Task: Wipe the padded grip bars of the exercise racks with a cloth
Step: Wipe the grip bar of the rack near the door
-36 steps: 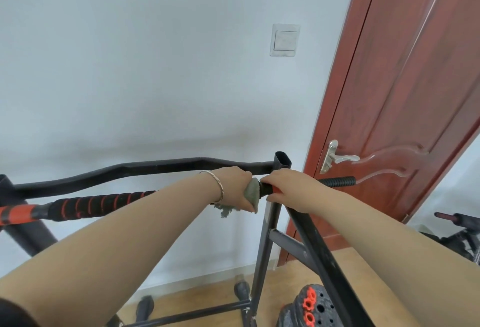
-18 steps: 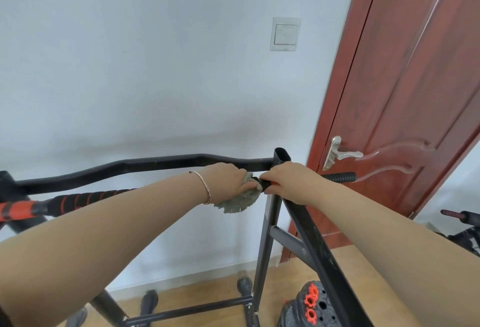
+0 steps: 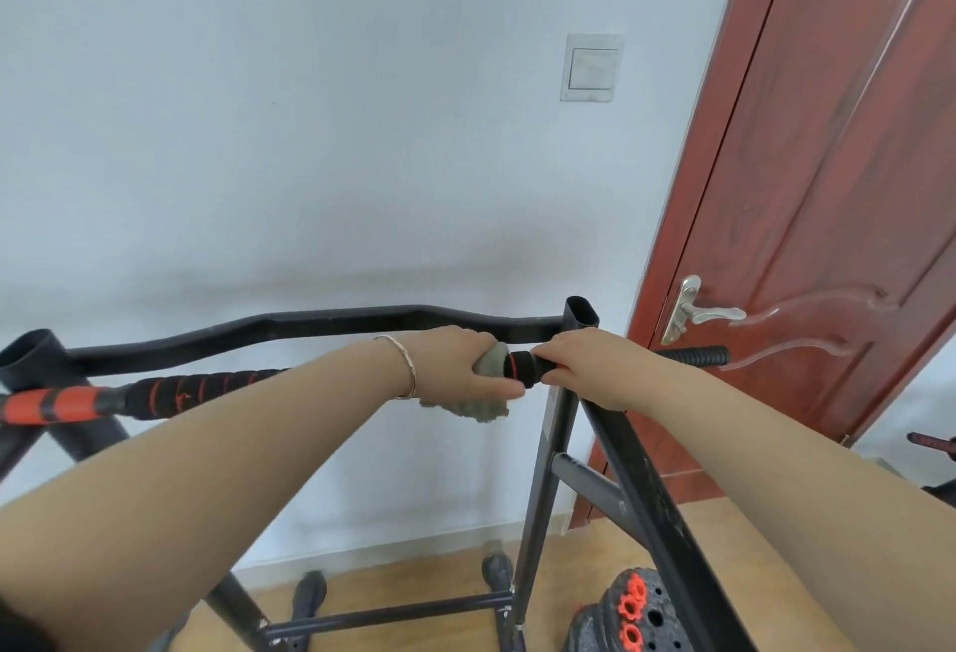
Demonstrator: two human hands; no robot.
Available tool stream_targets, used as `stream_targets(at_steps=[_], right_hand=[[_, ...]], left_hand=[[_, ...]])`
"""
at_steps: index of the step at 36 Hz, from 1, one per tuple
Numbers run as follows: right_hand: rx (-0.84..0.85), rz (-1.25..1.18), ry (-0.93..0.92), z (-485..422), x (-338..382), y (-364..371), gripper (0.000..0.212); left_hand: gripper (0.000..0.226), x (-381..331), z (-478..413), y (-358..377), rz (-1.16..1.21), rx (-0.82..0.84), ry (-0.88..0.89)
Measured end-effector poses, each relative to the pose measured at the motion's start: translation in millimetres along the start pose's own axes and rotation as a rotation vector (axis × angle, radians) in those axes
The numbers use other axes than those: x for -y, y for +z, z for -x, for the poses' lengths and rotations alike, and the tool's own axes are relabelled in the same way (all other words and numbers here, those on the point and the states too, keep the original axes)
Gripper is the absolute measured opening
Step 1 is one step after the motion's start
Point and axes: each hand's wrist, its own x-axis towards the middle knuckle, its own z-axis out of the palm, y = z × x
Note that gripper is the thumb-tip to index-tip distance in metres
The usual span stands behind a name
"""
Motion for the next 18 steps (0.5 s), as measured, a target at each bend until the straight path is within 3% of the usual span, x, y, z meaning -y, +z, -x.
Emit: stream_targets(at_steps=[3, 9, 13, 18], right_hand=[[-0.017, -0.017, 0.0, 2, -1, 3, 0.018], [-0.055, -0.018, -0.021, 3, -2, 7, 0.015], [-0.088, 0.001, -0.043, 1, -4, 11, 0.015], [-0.127, -0.023, -0.066, 0, -8, 17, 0.014]], left_hand=[[0.059, 5, -5, -6, -0.088, -0.095, -0.055], [0.048, 8, -9, 15, -0.267, -0.082, -0.058], [0.038, 9, -12, 9, -0.069, 0.062, -0.092], [0.054, 14, -15, -2, -0.115, 0.048, -0.109]])
